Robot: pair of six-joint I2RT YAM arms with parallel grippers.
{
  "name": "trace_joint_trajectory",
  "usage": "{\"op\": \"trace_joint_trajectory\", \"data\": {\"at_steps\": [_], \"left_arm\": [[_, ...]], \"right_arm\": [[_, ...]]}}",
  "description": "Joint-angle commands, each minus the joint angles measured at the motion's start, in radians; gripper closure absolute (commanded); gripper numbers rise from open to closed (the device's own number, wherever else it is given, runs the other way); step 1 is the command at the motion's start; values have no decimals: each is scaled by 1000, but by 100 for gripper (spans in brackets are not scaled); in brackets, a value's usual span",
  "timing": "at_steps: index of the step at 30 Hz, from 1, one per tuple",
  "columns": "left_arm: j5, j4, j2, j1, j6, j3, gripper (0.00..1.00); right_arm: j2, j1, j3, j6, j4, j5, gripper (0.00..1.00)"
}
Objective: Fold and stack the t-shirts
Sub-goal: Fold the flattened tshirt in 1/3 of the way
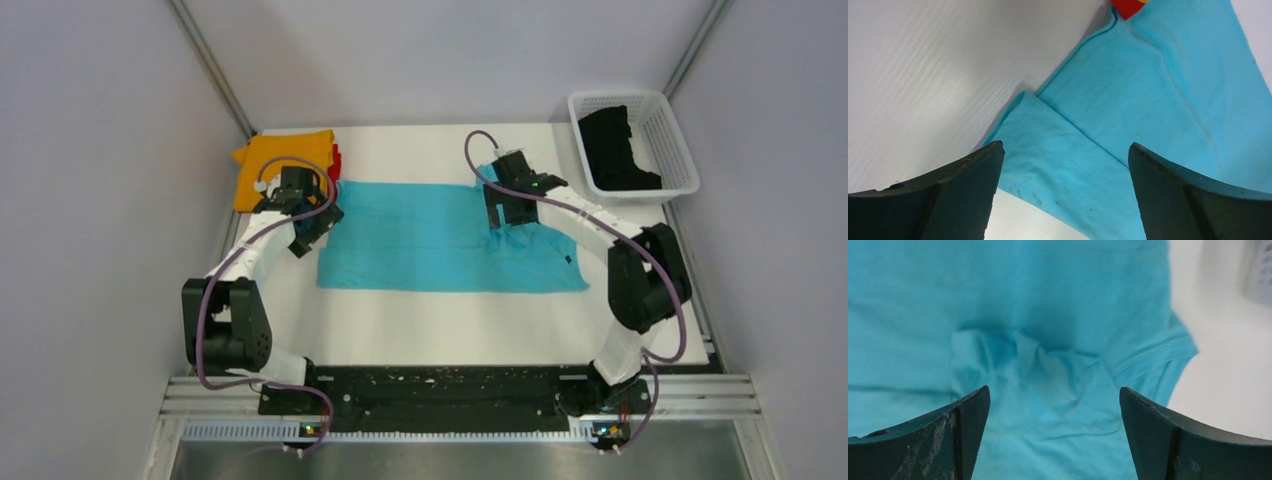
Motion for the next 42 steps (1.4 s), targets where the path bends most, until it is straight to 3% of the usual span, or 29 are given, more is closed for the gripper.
{"op": "trace_joint_trajectory", "data": {"at_steps": [1,9,19,27,34,42], "left_arm": [[114,42,-51,-1,22,-22,1],[214,123,-60,-14,14,-122,1],[199,110,-79,-14,28,-150,1],[202,107,-87,-14,40,-149,1],[278,190,-43,-50,35,-130,1],[310,294,69,-85,12,-164,1]], "right_arm": [[-125,2,-153,58,93,-341,1],[-89,2,-245,94,203,-406,1],[89,-64,6,79,290,-173,1],[54,-106,93,-11,271,-97,1],[-148,-96,-196,132,298,-415,1],[-238,-49,-446,183,321,-382,1]]}}
